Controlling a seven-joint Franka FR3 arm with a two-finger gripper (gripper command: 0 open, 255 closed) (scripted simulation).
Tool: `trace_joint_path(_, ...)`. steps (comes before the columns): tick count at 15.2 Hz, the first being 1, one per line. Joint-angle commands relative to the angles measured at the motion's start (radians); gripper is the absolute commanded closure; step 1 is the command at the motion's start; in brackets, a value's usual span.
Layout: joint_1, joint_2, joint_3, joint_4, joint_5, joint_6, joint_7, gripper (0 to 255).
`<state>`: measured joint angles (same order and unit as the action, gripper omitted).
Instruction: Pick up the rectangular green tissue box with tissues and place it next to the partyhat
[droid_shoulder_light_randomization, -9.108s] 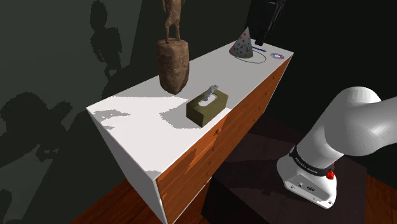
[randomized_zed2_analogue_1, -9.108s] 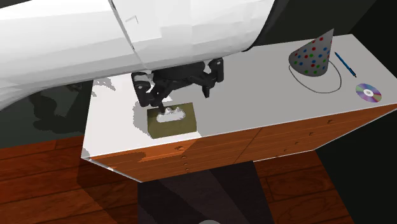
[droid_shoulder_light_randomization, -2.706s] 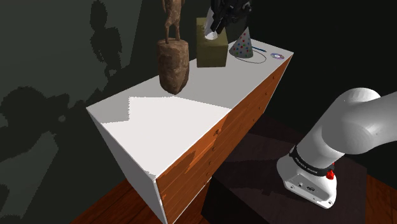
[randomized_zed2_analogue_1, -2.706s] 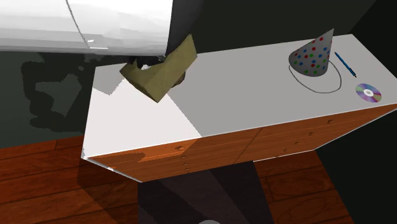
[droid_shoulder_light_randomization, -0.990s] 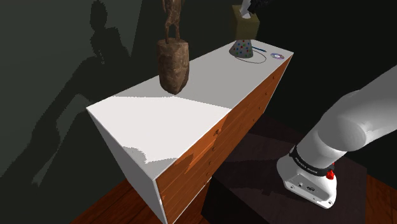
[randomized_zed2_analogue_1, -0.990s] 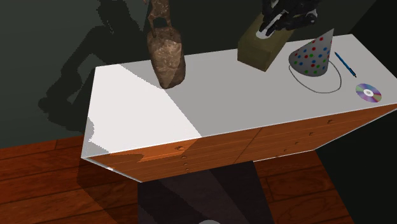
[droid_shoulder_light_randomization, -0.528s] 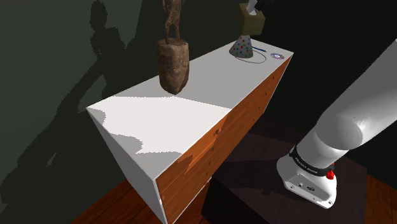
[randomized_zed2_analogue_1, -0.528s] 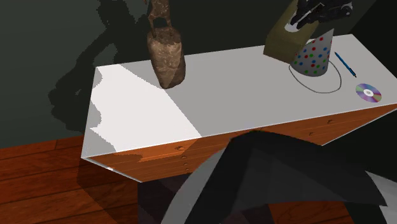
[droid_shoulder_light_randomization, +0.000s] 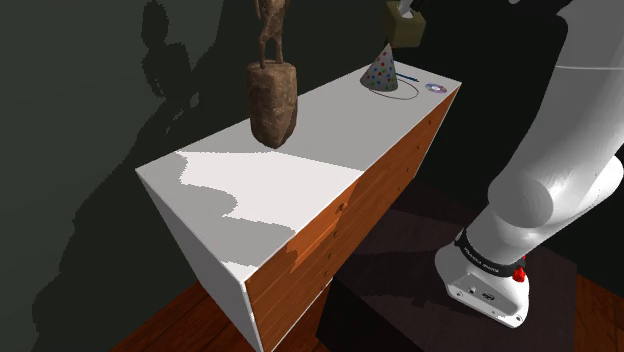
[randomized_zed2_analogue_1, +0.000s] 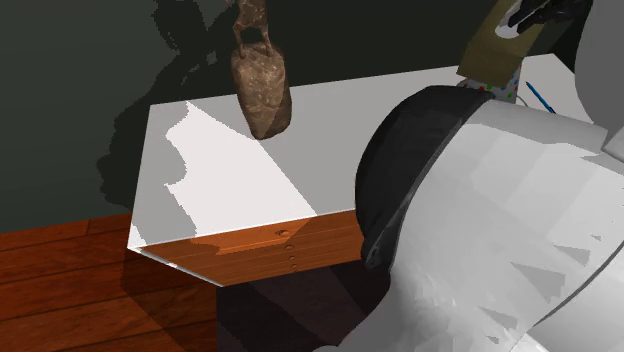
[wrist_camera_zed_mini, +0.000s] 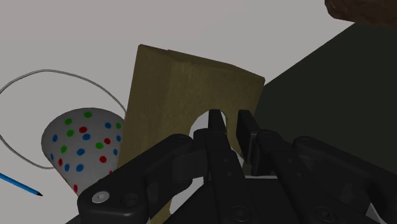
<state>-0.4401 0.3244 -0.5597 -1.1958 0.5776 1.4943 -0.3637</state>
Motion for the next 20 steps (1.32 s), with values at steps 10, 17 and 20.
trace_joint_path(10, 0.016, -0.004, -0.001, -0.141, -0.003, 0.118, -0.065, 255)
trace_joint_path(17, 0.036, -0.019, 0.001, -0.253, -0.006, 0.21, -0.099, 255)
trace_joint_path(20, 0.042, -0.021, 0.003, -0.295, -0.004, 0.247, -0.115, 255)
